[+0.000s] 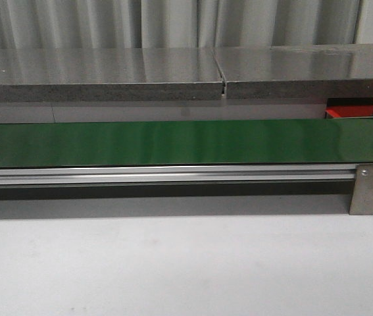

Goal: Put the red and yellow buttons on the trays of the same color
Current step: 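Lower the red button onto the belt start and open the left gripper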

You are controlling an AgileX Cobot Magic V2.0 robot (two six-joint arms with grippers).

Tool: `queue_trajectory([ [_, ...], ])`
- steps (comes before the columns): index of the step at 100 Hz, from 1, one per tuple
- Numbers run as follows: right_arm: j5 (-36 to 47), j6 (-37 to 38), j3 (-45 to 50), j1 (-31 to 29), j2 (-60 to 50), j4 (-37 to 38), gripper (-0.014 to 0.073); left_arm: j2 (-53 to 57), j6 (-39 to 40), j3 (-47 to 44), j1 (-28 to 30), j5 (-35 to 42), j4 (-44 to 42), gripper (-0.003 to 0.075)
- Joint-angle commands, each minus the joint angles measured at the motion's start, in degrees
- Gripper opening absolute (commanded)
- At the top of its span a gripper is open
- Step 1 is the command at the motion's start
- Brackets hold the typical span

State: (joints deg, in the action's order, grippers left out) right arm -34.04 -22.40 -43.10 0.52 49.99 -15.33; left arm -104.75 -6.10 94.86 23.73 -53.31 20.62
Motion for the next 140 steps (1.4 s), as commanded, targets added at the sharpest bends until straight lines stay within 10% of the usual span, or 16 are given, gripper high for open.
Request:
queue_trajectory([
  [1, 3.5, -0.6, -1.4, 0.0, -0.9, -0.3, -0.0068, 3.7, -0.6, -1.8, -1.4, 3.5, 1.5, -0.0019],
  [59, 3.5, -0.6, -1.4, 0.0, -0.9, -0.3, -0.0068, 4.0, -2.5, -16.4, -5.3, 15.0, 1.4, -0.001],
  [95, 3.5, -0.6, -1.4, 0.0, -0.9, -0.3, -0.0068, 4.8, -3.6, -16.3, -5.3, 12.7, 1.9, 0.0619],
  [140, 3.5, -0.6, -1.4, 0.0, -0.9, -0.3, -0.0068, 7.1, -3.6, -7.6, -5.3, 8.6, 1.9, 0.065],
])
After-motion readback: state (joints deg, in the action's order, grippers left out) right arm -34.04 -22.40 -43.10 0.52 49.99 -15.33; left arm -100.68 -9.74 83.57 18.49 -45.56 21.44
